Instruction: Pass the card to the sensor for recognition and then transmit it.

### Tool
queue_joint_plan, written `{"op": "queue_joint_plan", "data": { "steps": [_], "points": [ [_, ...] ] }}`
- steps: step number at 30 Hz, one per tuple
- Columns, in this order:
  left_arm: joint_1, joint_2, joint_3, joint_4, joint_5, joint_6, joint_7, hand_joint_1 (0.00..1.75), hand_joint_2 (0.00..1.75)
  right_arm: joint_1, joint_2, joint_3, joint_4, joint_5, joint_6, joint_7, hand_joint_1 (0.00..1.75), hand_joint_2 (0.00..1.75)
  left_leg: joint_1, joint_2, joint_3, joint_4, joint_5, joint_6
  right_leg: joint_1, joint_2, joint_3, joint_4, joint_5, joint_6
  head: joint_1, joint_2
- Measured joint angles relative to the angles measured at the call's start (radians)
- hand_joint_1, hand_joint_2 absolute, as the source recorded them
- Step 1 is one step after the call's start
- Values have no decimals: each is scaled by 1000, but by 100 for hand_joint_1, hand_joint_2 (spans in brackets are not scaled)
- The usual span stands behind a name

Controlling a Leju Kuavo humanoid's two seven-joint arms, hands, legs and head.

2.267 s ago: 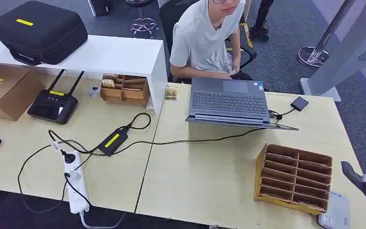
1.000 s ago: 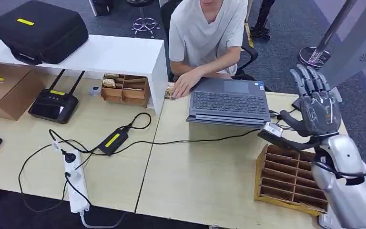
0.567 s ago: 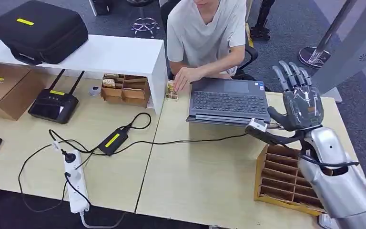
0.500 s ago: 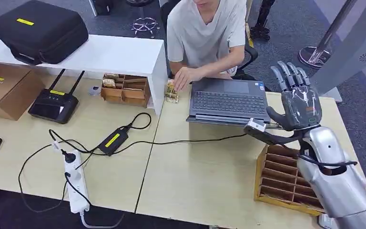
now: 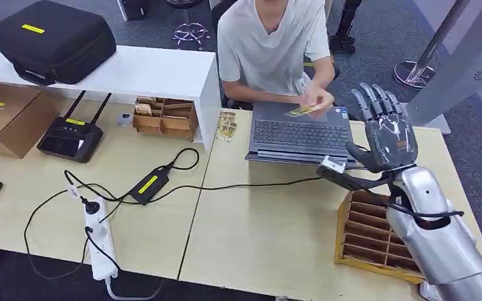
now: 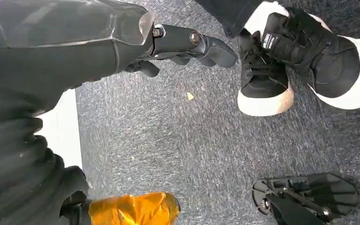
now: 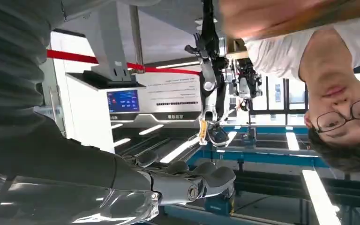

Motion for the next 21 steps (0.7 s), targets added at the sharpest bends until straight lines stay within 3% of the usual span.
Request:
{"op": "queue_joint_plan", "data": {
  "steps": [21],
  "points": [
    [0,-3,0,0,0,5,2,0,175,0,2,0,12,-14,-8,-6,0,175,0,0,0,0,0,0,0,0,0,0,0,0,0,0]
  ]
}}
